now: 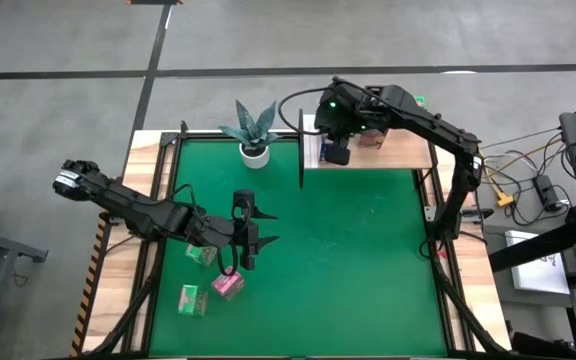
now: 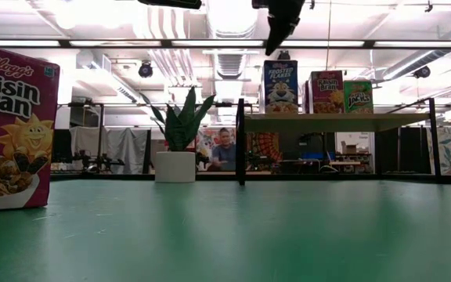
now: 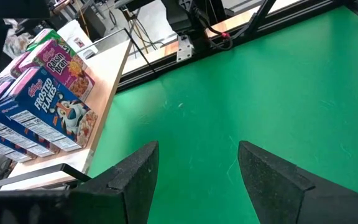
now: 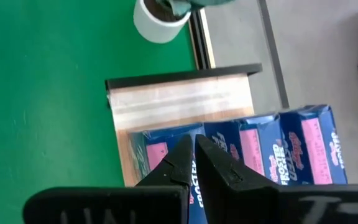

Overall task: Stack cereal on shelf
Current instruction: Put the blue cereal box on the shelf aligned with the other blue cereal boxes

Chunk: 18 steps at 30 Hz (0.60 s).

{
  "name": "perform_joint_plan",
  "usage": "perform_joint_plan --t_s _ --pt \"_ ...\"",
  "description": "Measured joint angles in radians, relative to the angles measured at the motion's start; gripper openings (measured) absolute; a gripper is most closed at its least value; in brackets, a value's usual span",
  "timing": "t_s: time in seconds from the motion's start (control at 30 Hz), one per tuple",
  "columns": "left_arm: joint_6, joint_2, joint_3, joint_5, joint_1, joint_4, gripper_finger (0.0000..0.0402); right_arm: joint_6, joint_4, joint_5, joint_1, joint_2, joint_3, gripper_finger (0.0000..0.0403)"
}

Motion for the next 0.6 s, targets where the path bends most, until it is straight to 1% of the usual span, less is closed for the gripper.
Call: perform_joint_plan --t_s 0.3,0.6 --pt "0.000 0.000 0.000 0.000 0.000 0.000 0.0204 0.011 0.010 0.000 -0.005 0.000 -0.043 0.0009" --pt "-0.004 0.000 0.000 0.000 0.000 0.000 0.0204 0.051 0.013 0.003 -0.019 0.000 -0.050 0.0009"
